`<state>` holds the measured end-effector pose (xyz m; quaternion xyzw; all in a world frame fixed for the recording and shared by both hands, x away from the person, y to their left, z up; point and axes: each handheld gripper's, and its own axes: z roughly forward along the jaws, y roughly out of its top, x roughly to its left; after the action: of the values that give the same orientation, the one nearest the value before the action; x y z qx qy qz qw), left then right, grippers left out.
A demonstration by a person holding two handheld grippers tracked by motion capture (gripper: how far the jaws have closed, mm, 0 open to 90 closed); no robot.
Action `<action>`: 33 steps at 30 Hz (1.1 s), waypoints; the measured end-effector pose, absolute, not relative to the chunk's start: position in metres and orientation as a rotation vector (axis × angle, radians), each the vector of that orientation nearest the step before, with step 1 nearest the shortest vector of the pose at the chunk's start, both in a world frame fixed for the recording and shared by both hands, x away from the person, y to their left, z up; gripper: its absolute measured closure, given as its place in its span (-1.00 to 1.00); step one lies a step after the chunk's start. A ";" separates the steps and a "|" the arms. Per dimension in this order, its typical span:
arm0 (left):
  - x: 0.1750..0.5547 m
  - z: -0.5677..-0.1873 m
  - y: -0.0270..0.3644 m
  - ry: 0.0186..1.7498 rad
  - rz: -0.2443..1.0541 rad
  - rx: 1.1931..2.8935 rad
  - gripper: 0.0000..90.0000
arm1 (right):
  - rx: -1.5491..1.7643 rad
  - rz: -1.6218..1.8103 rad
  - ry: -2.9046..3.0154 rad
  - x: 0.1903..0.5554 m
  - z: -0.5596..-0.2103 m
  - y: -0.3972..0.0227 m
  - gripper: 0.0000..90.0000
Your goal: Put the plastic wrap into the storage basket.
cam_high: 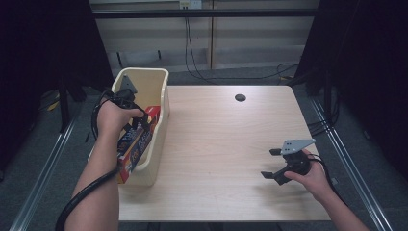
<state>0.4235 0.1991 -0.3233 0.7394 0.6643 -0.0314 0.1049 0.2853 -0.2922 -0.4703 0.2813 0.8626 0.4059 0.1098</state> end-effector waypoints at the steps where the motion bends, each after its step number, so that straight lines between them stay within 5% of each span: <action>1: 0.424 -0.324 0.199 1.962 -0.097 2.184 -0.11 | 0.828 1.193 2.535 0.285 -0.470 -0.292 -0.86; 16: 0.424 -0.330 0.200 1.976 -0.113 2.154 -0.12 | 0.823 1.192 2.543 0.285 -0.471 -0.292 -0.86; 19: 0.424 -0.314 0.204 1.955 -0.107 2.081 0.03 | 0.821 1.190 2.547 0.285 -0.470 -0.292 -0.86; 33: 0.420 -0.287 0.189 1.859 -0.068 2.078 -0.17 | 0.814 1.186 2.538 0.283 -0.469 -0.292 -0.86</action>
<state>0.4202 0.1893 -0.2866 0.7335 0.6562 -0.0239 0.1757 0.2835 -0.2925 -0.4694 0.2774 0.8646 0.4038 0.1117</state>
